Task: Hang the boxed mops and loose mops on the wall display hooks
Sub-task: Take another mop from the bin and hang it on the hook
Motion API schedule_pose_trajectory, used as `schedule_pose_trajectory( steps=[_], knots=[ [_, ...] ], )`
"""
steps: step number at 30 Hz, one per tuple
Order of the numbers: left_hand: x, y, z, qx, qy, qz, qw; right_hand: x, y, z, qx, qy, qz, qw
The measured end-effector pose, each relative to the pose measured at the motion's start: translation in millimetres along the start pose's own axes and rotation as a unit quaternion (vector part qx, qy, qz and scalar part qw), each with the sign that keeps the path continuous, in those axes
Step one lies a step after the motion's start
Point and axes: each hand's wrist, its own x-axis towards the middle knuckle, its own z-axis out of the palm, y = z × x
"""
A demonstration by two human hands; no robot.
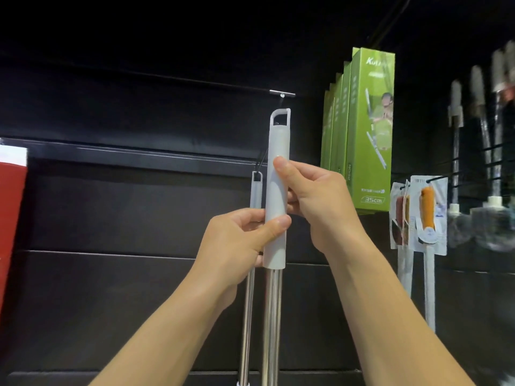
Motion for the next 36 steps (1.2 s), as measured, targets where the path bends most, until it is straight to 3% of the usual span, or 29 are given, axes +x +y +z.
schedule_pose_trajectory(
  steps=[19, 36],
  knots=[
    [56, -55, -10, 0.04, 0.016, -0.036, 0.998, 47, 67, 17, -0.037, -0.011, 0.08, 0.996],
    [129, -118, -3, 0.066, 0.029, -0.049, 0.996, 103, 135, 20, -0.055, -0.019, 0.078, 0.995]
  ],
)
